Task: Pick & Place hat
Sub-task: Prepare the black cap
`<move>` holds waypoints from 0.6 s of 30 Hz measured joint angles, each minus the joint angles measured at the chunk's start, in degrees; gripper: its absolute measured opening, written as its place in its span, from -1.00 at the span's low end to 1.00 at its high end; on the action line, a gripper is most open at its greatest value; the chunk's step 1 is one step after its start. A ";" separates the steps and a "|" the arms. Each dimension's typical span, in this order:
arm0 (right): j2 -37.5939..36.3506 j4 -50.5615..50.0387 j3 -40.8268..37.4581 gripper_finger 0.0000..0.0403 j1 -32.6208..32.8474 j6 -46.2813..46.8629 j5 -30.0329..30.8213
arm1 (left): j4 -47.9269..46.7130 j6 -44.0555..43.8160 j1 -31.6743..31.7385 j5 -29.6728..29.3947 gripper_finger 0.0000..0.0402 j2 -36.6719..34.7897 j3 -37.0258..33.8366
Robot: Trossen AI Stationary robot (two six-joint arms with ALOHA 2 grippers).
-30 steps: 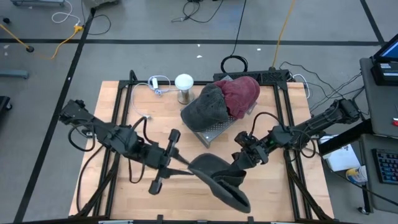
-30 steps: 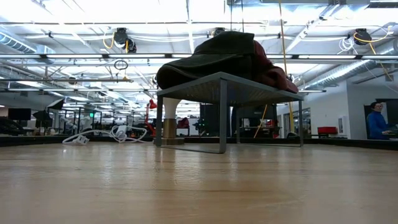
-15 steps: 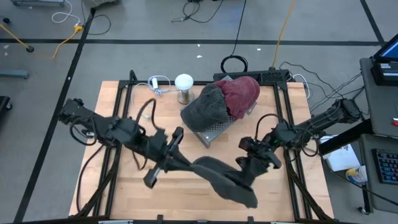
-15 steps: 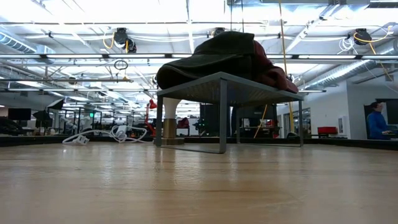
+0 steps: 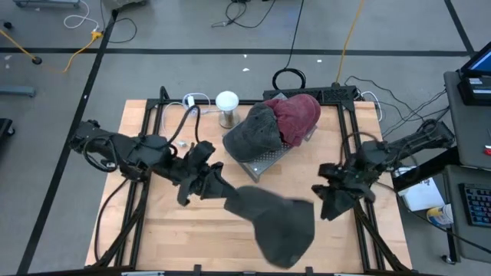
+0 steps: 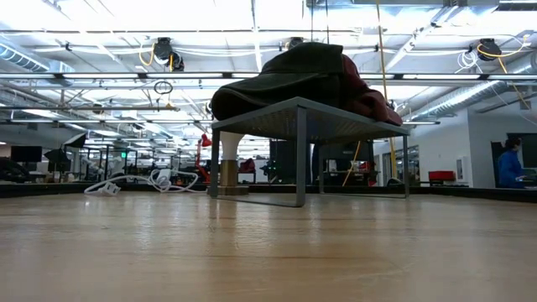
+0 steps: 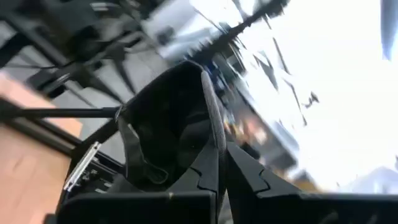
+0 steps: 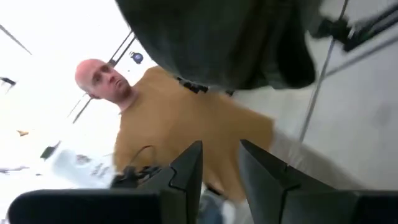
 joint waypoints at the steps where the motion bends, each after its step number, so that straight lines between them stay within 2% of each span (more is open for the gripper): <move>1: -1.32 -1.45 0.00 -0.54 0.00 -1.75 0.88 | -0.48 -2.37 -0.28 -2.42 -0.96 -0.08 0.00; 9: -7.81 -3.86 0.00 -0.60 0.00 -19.88 11.28 | -3.63 -11.19 -4.01 -22.79 -0.96 -0.06 0.00; 15: -8.12 -3.81 0.00 -0.61 0.00 -35.81 16.89 | -5.50 -14.12 -7.87 -38.54 -0.96 0.04 0.00; 18: -7.05 -5.24 0.00 -0.63 0.00 -41.23 20.29 | -3.55 -13.64 -9.88 -43.74 -0.96 0.04 0.00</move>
